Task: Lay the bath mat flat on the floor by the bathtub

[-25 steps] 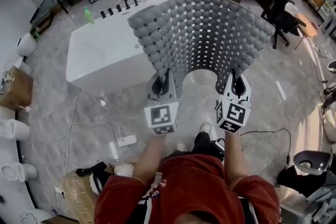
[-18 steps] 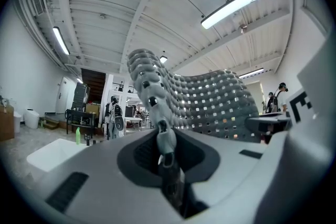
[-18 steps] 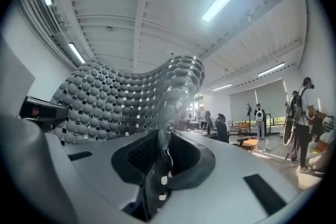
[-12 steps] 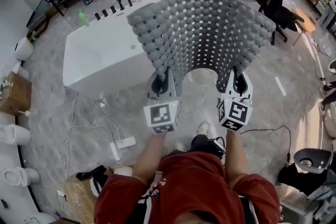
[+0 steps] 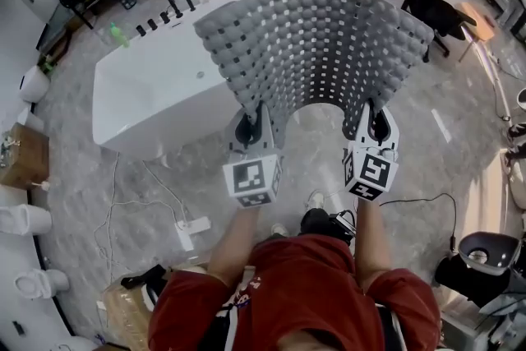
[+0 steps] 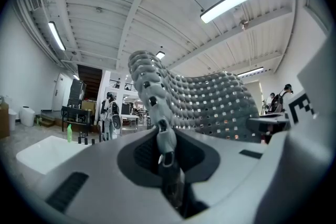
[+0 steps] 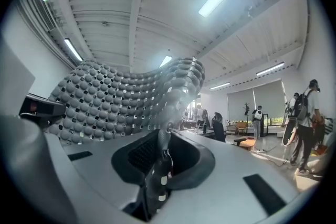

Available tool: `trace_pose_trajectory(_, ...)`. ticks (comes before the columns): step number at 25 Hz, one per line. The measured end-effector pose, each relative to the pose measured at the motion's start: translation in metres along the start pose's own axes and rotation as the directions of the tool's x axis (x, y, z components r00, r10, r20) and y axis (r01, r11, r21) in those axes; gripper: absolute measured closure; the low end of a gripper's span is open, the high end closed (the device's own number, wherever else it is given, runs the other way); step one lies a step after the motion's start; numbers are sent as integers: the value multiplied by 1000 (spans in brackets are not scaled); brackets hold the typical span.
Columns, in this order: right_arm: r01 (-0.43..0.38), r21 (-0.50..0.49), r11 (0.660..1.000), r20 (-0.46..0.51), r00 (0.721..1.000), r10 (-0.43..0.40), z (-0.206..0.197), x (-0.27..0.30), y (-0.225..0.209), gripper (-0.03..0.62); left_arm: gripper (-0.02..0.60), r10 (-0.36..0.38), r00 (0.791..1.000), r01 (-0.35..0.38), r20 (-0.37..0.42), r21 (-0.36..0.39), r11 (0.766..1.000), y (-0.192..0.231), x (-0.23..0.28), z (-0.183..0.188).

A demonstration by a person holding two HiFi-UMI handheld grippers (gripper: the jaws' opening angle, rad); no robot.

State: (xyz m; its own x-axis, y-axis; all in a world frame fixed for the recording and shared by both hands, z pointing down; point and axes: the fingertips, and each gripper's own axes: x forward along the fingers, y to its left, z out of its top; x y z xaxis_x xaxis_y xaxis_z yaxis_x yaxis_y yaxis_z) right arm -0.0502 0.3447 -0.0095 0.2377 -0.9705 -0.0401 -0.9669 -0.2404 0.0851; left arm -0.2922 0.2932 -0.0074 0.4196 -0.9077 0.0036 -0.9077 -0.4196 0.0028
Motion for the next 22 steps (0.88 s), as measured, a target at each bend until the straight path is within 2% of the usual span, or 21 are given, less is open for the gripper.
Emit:
trace_pose_trajectory(12,9,13,1000,-58,998,-9,-24,83,-58,533,532,-4,999,5,-43,5,1000,-43,93,-11)
trace_pose_trajectory(17,-4,21,1000,-68,998,5,-23,131,-88,531,532,14,998,-14,-58,6,1000,-60,141,-5)
trace_pose_trajectory(22,-17,34,999,-78,997,20,-30,154,-116,530,532,29,997,-28,-67,15,1000,-83,166,-7)
